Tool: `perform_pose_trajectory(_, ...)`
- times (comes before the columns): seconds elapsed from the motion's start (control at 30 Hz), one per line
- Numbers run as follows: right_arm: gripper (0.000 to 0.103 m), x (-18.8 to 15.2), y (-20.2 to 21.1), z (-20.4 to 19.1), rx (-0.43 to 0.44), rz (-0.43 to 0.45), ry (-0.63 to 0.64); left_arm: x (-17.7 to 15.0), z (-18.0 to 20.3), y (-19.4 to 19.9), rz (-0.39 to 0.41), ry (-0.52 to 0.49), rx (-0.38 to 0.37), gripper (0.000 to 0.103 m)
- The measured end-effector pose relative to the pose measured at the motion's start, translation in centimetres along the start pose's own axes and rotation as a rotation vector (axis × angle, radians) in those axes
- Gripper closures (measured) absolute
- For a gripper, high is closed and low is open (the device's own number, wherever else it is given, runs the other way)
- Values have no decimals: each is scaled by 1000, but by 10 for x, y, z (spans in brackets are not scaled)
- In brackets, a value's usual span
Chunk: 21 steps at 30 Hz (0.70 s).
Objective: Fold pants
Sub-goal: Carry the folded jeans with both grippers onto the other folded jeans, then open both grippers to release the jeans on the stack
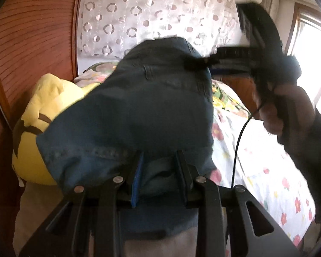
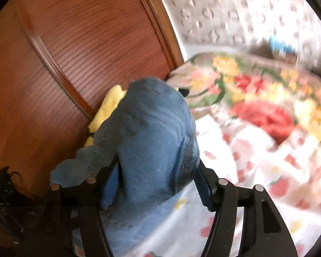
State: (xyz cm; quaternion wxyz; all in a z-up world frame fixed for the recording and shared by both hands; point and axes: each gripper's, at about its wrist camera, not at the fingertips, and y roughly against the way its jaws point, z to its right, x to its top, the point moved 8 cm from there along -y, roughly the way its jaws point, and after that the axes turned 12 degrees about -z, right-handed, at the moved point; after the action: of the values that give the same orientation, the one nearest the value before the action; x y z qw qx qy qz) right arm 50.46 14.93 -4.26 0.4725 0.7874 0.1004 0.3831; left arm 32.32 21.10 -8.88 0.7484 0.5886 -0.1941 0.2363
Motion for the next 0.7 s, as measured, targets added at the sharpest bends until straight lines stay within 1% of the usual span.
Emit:
perform_pose_trajectory(0.03,39,1,1,0,-43,7,28,-3,1,1,-5,-1,-1,75)
perform_pose_trajectory(0.07,39,5,-1,2,-68,13,41,-8,0,-1,-11,1,0,75)
perform_pose_trajectory(0.1,39,7,5,1,-116,39,59,-11,0,-1,-12,5,1,75)
perform_pose_trajectory(0.17,40,12,8,3,-183,72,85,-13,0,-1,-11,4,4,75)
perform_pose_trajectory(0.23,44,15,-1,8,-204,69,102,-17,1,-2,-8,-4,8,75)
perform_pose_trajectory(0.3,45,19,-13,19,-249,59,118,-21,3,-1,-8,-16,16,75)
perform_pose_trajectory(0.33,46,19,-18,23,-249,50,108,-22,4,0,-9,-21,18,75)
perform_pose_trajectory(0.4,46,17,-30,36,-222,23,64,-23,6,5,-4,-22,16,75)
perform_pose_trajectory(0.43,46,16,-28,38,-211,28,50,-24,6,7,-4,-18,14,75)
perform_pose_trajectory(0.57,46,8,-5,33,-195,59,11,-24,9,18,15,-25,24,75)
perform_pose_trajectory(0.7,46,-11,43,15,-203,118,23,-20,22,41,62,-38,17,75)
